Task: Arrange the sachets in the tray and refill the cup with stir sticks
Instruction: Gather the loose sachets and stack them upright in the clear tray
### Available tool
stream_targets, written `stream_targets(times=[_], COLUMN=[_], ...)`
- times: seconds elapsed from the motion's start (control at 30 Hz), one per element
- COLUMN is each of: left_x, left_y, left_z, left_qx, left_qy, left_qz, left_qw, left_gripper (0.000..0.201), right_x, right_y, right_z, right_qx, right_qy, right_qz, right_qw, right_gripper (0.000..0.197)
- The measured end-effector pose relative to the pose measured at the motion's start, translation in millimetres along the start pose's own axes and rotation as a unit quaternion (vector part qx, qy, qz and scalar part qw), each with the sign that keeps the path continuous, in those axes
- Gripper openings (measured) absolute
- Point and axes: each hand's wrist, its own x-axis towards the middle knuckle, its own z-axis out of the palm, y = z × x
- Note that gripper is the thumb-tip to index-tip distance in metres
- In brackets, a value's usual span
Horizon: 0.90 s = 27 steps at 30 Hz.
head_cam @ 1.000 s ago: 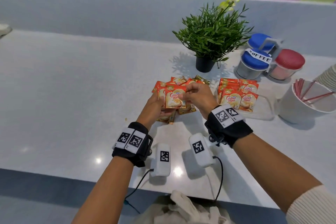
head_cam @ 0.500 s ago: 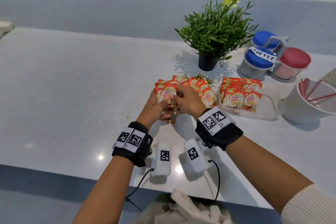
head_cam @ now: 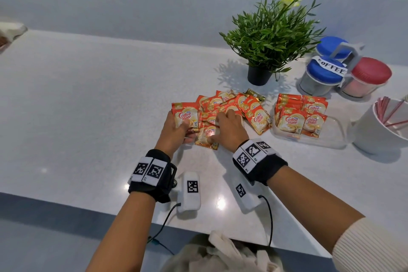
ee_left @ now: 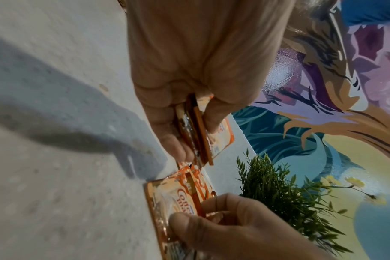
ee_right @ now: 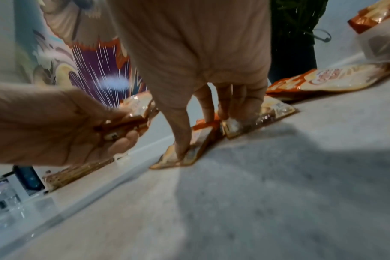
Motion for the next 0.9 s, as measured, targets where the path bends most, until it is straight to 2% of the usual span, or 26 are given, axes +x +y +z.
stream_targets(times=[0.1, 0.2, 0.33, 0.47, 0.5, 0.63, 0.73, 0.83, 0.9], left_x=[-0.1, 1.4, 3.8, 7.6, 8.4, 13.8, 10.8, 1.0, -3.9], left_y=[0.3, 0.4, 4.1, 11.8, 13.9, 20.3, 27.1, 35.1, 36.8], left_z=[-1.8, -2.6, 2.4, 14.7, 18.4, 42.6, 71.8, 105.6, 127.5], left_qx=[0.005, 0.01, 0.004, -0.004, -0.009, 0.003, 0.02, 0.005, 0.015], left_qy=[0.002, 0.01, 0.018, 0.013, 0.007, -0.034, -0.097, -0.16, -0.188], left_qz=[0.001, 0.002, 0.001, 0.001, -0.002, -0.009, 0.001, -0.002, 0.0], left_qw=[1.0, 1.0, 1.0, 1.0, 1.0, 0.999, 0.995, 0.987, 0.982], left_gripper=[0.034, 0.033, 0.034, 0.035, 0.035, 0.034, 0.039, 0.037, 0.039], right_x=[0.8, 3.8, 2.2, -4.0, -6.8, -21.0, -27.4, -30.8, -35.2], right_y=[-1.4, 1.9, 10.5, 25.0, 29.0, 51.7, 69.3, 87.1, 101.8], right_z=[2.7, 1.9, -0.8, -21.6, -30.2, -62.5, -75.1, -81.4, -85.1], right_qx=[-0.025, 0.03, 0.095, 0.168, 0.197, 0.299, 0.324, 0.355, 0.372], right_qy=[-0.002, -0.025, -0.032, 0.005, 0.008, 0.0, 0.003, 0.071, 0.119], right_qz=[0.001, 0.002, 0.005, -0.054, -0.068, -0.075, -0.049, -0.002, 0.029], right_qw=[1.0, 0.999, 0.995, 0.984, 0.978, 0.951, 0.945, 0.932, 0.92], right_gripper=[0.058, 0.053, 0.035, 0.012, 0.011, 0.023, 0.028, 0.022, 0.028])
